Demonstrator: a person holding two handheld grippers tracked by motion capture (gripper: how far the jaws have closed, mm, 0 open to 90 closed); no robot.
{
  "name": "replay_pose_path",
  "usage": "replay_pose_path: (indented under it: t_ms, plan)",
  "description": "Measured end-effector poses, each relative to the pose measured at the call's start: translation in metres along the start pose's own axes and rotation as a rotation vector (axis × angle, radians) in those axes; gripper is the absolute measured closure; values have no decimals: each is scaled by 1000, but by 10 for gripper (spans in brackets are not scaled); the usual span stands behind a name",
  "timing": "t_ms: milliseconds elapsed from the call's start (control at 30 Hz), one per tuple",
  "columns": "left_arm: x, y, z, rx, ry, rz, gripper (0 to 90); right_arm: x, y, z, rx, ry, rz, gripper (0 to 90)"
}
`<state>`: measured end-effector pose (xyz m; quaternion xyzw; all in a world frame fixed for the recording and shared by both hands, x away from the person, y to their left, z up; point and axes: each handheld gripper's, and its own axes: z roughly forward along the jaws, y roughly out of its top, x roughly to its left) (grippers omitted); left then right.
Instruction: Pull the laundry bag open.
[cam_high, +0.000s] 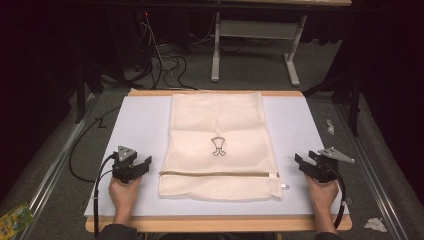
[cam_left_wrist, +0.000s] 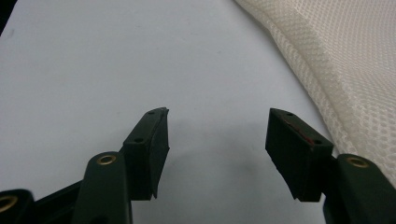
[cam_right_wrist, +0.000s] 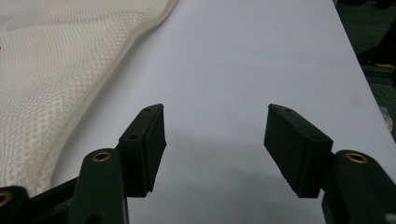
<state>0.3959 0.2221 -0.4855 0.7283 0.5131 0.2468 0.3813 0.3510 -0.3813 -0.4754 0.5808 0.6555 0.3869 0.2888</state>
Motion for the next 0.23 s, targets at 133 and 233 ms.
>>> replay_pose_path:
  t_ms: [133,233]
  plan:
    - [-1,0,0,2,2,11,393,0,0,0,5,6,3,373]
    - [-1,0,0,4,2,11,389,1,0,1,11,1,-6,367]
